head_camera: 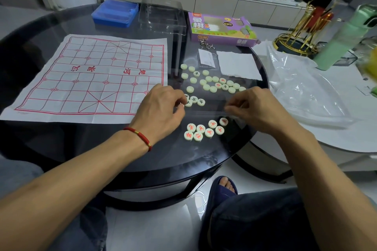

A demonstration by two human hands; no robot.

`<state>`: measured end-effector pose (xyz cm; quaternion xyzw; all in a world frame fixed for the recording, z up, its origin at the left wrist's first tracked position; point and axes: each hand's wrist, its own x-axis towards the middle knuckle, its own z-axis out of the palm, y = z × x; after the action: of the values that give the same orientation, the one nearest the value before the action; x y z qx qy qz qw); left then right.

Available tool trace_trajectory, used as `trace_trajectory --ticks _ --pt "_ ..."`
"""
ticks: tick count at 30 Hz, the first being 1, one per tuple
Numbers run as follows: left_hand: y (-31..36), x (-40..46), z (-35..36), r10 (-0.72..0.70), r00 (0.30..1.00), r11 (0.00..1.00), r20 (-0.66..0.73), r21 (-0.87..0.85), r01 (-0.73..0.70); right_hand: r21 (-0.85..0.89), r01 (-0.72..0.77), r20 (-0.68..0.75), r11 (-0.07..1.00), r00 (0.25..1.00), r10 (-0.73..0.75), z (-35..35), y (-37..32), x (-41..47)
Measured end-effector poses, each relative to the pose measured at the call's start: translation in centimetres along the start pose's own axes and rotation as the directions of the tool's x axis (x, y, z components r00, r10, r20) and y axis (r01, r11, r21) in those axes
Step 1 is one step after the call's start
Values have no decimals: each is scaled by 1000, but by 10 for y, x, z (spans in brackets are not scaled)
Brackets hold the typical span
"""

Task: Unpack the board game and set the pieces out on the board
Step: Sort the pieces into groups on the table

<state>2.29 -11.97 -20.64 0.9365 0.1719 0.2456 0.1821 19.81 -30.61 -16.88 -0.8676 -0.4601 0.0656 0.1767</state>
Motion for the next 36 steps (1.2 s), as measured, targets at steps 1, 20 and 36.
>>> trace_trajectory --ticks 1,20,36 --pt "0 0 -1 3 1000 1000 -2 -10 -3 -21 -32 -79 999 996 30 3 4 6" --pt "3 -3 -7 8 1000 995 -17 -99 -10 637 -231 -32 735 945 325 4 -9 18" --pt "12 -2 -34 -261 937 888 232 -323 327 443 -87 -131 892 978 161 6 -38 11"
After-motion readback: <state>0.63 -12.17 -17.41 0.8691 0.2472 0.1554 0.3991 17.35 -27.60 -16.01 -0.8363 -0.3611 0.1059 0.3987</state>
